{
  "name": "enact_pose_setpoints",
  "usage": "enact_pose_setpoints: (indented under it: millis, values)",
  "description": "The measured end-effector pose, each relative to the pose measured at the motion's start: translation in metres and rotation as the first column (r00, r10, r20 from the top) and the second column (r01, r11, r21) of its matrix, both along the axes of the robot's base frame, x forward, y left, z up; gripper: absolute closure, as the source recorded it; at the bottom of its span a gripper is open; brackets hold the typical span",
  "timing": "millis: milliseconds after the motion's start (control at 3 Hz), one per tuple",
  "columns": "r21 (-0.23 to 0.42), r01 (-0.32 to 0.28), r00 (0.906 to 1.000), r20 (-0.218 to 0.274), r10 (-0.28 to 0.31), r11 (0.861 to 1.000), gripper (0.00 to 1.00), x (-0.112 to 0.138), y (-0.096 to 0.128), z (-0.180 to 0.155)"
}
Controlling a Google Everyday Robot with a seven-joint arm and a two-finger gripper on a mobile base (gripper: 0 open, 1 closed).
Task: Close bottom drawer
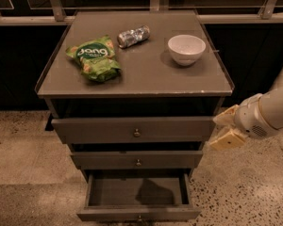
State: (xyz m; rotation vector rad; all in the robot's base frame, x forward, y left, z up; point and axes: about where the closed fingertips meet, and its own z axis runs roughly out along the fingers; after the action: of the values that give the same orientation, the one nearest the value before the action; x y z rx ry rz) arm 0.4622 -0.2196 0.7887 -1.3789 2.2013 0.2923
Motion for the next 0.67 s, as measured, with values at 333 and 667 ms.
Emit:
enact_pose_setpoints:
  millis: [333,667]
  values:
    - [0.000,0.000,1.0000,0.000,0.000,1.000,0.65,0.0000,0.0000,0.0000]
    - [0.000,0.000,1.0000,0.000,0.000,1.000,0.88,0.0000,0.0000,0.0000]
